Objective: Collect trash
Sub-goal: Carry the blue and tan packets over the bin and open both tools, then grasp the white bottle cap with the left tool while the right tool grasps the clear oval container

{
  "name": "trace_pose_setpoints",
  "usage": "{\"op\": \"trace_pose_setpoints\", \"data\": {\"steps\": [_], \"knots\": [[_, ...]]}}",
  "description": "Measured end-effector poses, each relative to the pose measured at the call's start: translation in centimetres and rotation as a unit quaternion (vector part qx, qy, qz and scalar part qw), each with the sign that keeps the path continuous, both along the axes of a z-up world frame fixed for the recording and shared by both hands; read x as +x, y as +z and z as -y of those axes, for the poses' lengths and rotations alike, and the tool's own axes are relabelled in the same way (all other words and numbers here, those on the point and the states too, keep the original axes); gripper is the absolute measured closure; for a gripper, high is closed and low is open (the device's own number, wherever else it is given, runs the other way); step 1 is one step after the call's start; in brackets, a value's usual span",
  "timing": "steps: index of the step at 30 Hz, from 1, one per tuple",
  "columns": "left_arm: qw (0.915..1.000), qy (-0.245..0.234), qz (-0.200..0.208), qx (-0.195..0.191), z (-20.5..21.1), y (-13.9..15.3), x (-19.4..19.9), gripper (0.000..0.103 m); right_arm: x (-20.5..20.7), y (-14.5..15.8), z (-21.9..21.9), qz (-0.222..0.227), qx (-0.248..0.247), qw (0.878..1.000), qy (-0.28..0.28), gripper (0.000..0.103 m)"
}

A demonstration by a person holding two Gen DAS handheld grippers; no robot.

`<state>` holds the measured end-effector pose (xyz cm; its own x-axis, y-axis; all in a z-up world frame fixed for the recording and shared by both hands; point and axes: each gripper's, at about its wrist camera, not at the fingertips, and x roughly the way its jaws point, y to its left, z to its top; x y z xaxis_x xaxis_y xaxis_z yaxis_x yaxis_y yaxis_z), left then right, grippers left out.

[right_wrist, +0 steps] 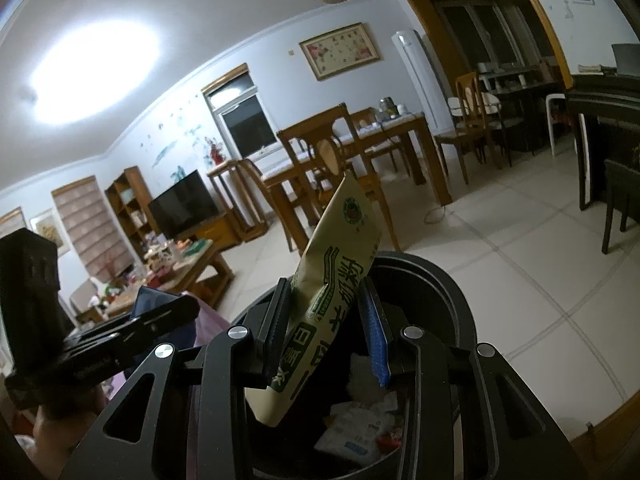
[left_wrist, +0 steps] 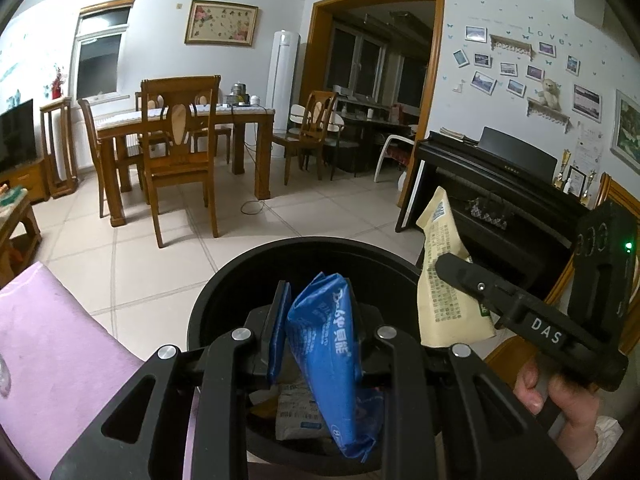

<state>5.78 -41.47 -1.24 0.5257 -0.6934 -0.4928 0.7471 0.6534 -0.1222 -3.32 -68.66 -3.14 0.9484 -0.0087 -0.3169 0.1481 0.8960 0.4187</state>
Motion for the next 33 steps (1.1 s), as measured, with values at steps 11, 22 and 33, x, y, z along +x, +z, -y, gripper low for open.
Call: {"op": "trace_pose_setpoints", "data": {"steps": [11, 22, 33], "knots": [[1.0, -0.002, -0.001, 0.006, 0.5, -0.1, 0.0, 0.061, 0.7, 0.5, -1.4, 0.005, 0.014, 1.0, -0.004, 0.031], [0.9983, 0.037, 0.041, -0.02, -1.5, 1.9, -1.1, 0.008, 0.3, 0.7, -2.7, 0.006, 0.017, 1.0, -0.005, 0.024], [0.9954, 0.054, 0.079, -0.007, -4.8, 3.8, -1.6, 0.008, 1.6, 1.5, -5.4, -0.009, 0.009, 1.0, 0.016, 0.024]]}}
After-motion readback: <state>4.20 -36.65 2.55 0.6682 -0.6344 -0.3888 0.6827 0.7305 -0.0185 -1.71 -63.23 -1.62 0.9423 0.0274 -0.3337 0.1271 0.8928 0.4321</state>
